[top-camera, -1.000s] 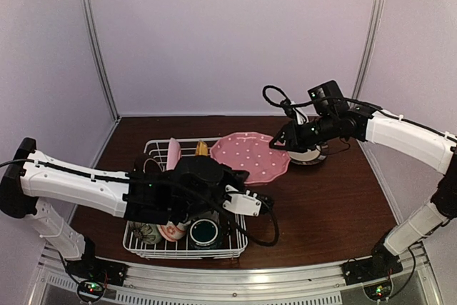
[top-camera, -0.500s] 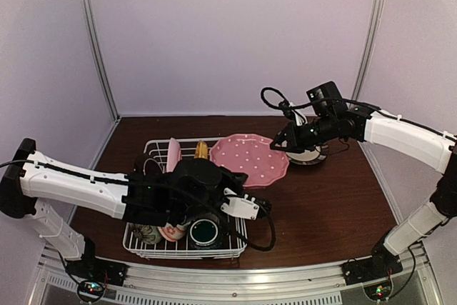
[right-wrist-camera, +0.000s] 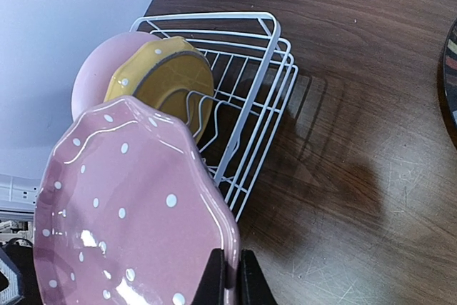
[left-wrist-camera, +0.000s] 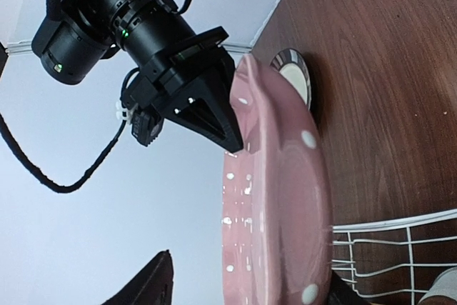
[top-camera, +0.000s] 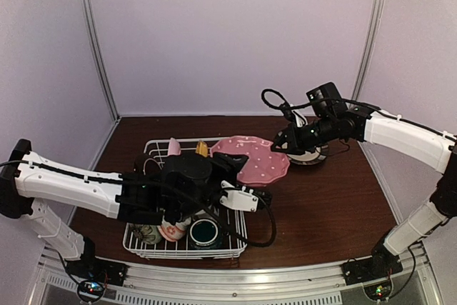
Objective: Unload the mixed dishes from the dish rack
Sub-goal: Pass from the left arm to the right, then place the plate with another plate.
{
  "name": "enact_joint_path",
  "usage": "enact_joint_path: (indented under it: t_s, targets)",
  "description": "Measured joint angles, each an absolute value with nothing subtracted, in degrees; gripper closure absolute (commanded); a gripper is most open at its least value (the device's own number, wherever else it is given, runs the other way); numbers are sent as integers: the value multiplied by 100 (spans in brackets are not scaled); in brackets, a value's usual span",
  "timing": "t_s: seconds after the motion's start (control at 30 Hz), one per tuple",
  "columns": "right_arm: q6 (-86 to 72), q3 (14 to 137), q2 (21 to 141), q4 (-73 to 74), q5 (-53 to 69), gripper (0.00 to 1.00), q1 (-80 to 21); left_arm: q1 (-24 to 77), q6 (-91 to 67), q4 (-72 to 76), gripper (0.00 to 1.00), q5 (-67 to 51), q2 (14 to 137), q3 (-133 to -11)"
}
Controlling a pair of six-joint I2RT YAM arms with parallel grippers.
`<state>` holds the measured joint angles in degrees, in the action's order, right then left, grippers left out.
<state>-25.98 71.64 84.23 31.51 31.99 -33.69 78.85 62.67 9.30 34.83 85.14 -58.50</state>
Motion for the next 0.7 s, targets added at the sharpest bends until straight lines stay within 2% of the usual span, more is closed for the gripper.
enact_joint_path:
  t_s: [0.27,0.33,0.37,0.4,0.7]
  targets:
    - [-2742,7157,8414,3089,3319,100,-3103,7885,6230,941,20,3468,8243,-5710]
    - [-2808,7118,8392,2985,3345,100,-2954,7885,6195,934,13,3441,8128,-5693]
    - [-2862,7089,8377,2926,3358,100,-2880,7885,6178,926,5,3422,8088,-5690]
    - [-2908,7067,8366,2867,3367,100,-2810,7885,6141,899,3,3393,8040,-5688]
    - [-3074,7041,8348,2567,3341,100,-2047,7885,5811,829,3,3282,7902,-5675]
